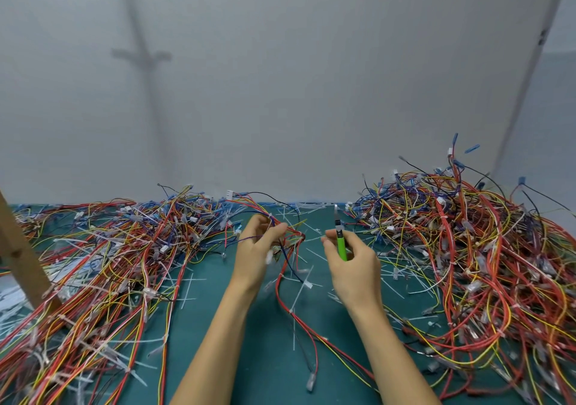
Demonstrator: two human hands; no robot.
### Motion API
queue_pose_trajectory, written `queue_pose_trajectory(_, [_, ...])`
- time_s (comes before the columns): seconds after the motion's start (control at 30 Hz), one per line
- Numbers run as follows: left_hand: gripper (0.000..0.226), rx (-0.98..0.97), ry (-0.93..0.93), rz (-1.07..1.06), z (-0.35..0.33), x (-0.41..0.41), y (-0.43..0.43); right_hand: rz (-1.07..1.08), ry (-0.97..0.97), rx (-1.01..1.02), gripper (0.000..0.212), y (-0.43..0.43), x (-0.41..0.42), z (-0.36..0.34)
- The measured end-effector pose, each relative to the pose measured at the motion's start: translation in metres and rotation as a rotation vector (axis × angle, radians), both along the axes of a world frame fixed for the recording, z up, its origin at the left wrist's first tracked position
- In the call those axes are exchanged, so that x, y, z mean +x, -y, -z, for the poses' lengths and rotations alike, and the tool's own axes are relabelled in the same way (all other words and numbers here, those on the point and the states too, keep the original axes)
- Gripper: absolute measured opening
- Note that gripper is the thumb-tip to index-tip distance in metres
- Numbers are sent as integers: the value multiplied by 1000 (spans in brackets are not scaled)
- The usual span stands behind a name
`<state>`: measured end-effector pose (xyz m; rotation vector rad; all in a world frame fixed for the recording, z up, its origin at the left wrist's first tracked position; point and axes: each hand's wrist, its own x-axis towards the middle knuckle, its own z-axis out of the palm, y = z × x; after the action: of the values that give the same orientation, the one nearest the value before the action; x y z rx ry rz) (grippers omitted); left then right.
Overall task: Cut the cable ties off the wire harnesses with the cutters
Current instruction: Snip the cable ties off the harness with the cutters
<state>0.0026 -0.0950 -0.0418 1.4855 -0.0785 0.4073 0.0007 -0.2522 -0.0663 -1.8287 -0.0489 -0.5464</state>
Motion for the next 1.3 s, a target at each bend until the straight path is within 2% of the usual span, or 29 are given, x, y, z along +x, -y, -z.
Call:
queue_pose_trajectory(0.2, [18,24,17,105,-1,-2,5,-166,37,-70,18,-6,-1,1])
queue_pose_trajectory(0.3, [22,19,31,149,-3,-5,6,-199,38,-88,8,-10,-2,1])
queue_pose_trajectory(0.4, [28,73,44,155,-2,-6,10,-195,44,-75,17,-11,-2,3])
queue_pose_trajectory(0.5, [42,125,68,114,-3,-7,15,-154,42,-119,21,-9,-2,4])
queue_pose_trajectory(0.67, [34,185,65,32,1,-6,16,9,104,-245,19,-10,-6,3])
queue_pose_trajectory(0.77, [39,170,45,52,0,-9,19,124,139,-303,21,-14,-9,2])
queue_pose_trajectory(1.0, [49,169,7,98,1,-7,16,149,-11,-211,25,-18,-10,1])
queue_pose_trajectory(1.3, [64,138,-9,141,5,-5,17,39,-103,-2,25,-19,-8,1])
